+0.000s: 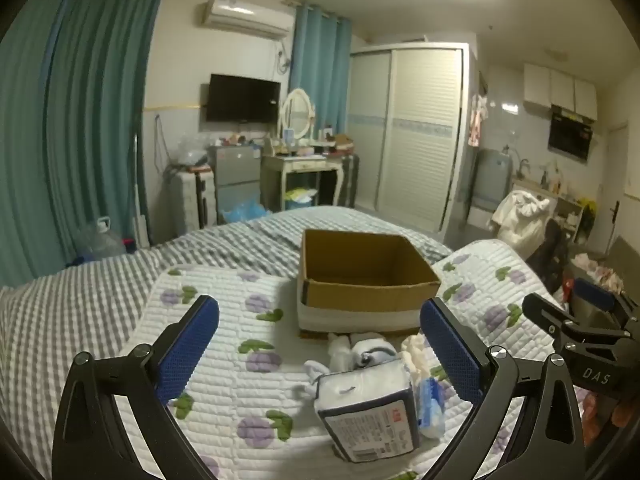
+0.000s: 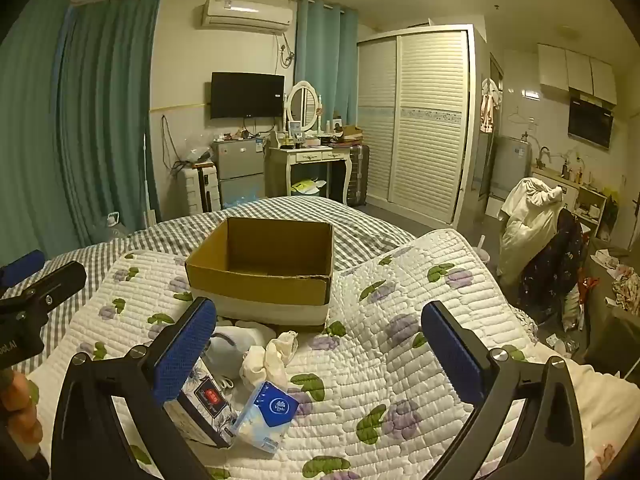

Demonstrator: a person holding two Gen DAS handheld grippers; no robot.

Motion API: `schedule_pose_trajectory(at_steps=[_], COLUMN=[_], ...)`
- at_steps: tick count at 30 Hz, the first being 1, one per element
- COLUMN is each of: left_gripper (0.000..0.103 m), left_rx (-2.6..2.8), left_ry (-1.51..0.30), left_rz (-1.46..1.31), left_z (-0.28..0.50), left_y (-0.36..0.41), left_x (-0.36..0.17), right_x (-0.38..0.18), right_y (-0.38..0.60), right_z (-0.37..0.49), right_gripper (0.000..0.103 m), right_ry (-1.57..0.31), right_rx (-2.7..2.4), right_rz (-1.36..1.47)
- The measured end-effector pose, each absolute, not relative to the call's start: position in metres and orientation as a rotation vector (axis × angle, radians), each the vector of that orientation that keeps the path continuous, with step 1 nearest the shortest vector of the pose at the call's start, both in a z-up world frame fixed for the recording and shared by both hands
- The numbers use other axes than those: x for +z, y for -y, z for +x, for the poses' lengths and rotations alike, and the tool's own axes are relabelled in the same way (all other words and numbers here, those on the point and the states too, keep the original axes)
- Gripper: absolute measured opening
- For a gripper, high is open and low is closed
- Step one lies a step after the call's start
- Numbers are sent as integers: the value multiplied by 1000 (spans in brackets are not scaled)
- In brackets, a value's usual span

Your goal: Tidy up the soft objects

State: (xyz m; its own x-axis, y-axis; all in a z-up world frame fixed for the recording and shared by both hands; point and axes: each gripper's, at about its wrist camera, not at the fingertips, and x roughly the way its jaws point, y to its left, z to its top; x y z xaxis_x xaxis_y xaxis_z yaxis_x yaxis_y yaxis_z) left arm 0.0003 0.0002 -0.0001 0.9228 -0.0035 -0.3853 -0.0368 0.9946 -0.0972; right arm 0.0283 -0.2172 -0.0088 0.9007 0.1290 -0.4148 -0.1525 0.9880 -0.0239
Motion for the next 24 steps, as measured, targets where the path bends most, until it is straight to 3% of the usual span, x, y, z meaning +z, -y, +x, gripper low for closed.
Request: schedule_pose_trajectory(at_steps=[24], left_gripper=[102], left_rx=[19], left_ry=[-393], left_rz=[-100], left_z=[-1], left_y=[4], left_x=[0], right_x=[-9], right_y=[219], right_z=[26], right_gripper=[103], right_ry=[-428], right_rx=[141], right_rz=[-59])
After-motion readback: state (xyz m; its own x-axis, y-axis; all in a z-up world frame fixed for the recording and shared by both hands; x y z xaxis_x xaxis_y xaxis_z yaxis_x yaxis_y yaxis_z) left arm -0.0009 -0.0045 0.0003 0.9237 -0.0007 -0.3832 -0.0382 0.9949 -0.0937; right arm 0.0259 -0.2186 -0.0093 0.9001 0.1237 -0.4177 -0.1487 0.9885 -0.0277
